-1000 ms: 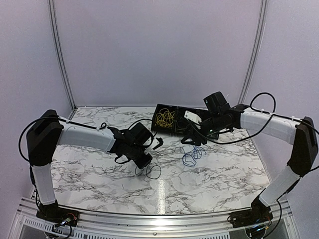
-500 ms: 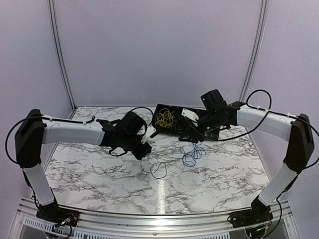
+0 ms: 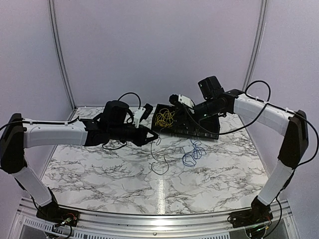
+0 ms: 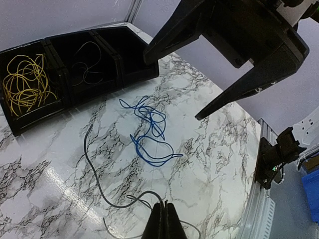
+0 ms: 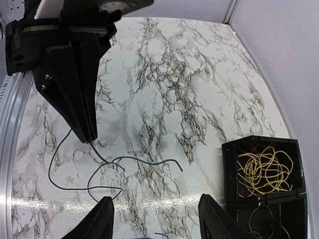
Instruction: Untangle the cables
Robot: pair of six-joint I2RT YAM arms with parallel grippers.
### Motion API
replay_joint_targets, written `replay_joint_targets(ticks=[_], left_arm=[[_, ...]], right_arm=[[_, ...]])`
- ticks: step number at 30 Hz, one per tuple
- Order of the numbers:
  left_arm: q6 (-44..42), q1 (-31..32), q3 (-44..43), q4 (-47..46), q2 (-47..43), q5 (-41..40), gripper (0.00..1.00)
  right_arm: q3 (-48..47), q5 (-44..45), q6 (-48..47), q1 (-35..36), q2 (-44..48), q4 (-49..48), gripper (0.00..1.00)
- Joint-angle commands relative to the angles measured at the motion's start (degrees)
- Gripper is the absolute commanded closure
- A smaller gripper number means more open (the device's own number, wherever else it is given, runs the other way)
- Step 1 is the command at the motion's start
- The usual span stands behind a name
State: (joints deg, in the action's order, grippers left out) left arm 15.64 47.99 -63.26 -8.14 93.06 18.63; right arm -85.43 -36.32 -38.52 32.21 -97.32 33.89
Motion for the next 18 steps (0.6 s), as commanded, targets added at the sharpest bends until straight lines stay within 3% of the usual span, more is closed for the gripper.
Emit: replay_joint_targets(ticks=[1, 11, 15, 16, 18], left_arm=[[4.00, -0.06, -1.31, -5.20, 0.11, 4.11, 1.00], [6.04, -0.06, -4.54, -7.45, 1.16, 5.71, 1.00], [6.33, -0.01, -4.59, -8.34, 1.02, 5.67, 1.00], [6.40, -0.08, -4.54, -8.50, 1.01, 5.66, 1.00], [6.63, -0.09, -4.37, -8.77, 1.01, 5.74, 1.00]], right_arm=[[-3.66, -6.12, -2.77, 1.32, -1.16, 3.35, 0.41], [-3.24, -6.97, -2.33, 4.05, -3.16, 3.19, 0.39], [-3.34, -7.85, 0.01, 4.24, -3.78, 2.11, 0.44], [-3.30, -7.93, 0.89, 4.24, -3.97, 1.61, 0.46], [-3.10, -7.88, 2.59, 4.19, -4.10, 0.63, 0.67]])
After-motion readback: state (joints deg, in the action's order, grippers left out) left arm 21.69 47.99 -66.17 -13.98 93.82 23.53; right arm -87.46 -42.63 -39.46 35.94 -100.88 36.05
